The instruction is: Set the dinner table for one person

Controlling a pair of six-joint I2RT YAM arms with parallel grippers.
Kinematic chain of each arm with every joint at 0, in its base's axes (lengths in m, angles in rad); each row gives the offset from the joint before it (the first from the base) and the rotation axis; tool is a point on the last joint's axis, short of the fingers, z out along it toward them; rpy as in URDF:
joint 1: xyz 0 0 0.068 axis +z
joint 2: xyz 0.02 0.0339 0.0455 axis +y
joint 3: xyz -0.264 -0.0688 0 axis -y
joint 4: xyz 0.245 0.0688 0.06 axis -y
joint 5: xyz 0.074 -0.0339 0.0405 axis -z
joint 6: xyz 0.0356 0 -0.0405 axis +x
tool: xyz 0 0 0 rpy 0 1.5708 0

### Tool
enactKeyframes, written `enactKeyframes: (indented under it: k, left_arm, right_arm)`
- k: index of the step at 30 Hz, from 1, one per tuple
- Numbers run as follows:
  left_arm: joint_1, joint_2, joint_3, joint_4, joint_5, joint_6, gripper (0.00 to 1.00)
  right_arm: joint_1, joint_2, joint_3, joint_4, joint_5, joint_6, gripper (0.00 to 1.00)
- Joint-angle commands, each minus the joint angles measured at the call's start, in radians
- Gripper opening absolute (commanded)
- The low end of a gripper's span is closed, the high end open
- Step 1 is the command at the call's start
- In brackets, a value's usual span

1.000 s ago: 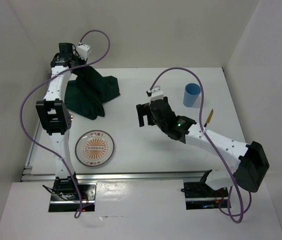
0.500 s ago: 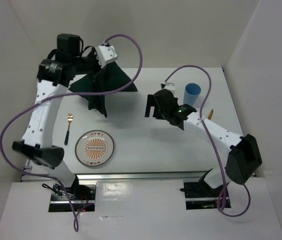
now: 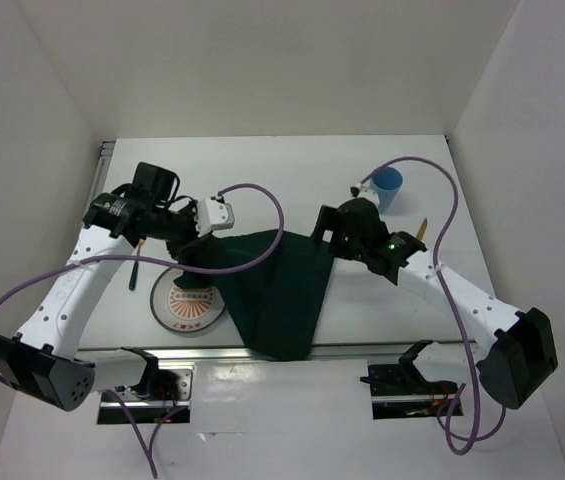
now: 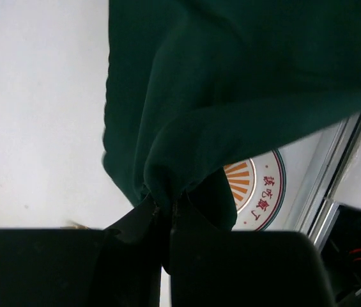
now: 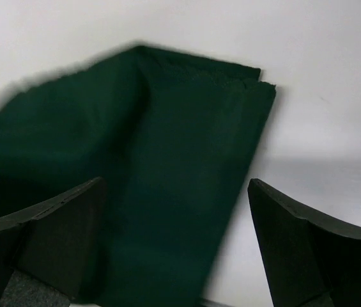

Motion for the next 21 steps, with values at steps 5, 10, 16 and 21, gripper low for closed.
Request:
enactKeyframes:
  k: [5, 10, 16, 21]
  left_arm:
    - [0.006, 0.007, 0.029, 0.23, -0.107, -0.197, 0.0]
    - [0.006, 0.054, 0.062, 0.302, -0.21, -0.285, 0.0]
    - [0.006, 0.132, 0.079, 0.411, -0.317, -0.395, 0.0]
    - [0.006, 0.213, 0.136, 0.411, -0.294, -0.464, 0.0]
  right_arm:
    - [0.225, -0.102, -0.053, -0.033, -0.226, -0.509, 1.0]
    - [0.412, 0.073, 0.029, -0.188, -0.075, -0.573, 1.0]
    - [0.595, 0.157, -0.042, -0.072, 0.05, -0.587, 1.0]
    - [0.699, 0.021, -0.268, 0.324, 0.163, -0.499, 1.0]
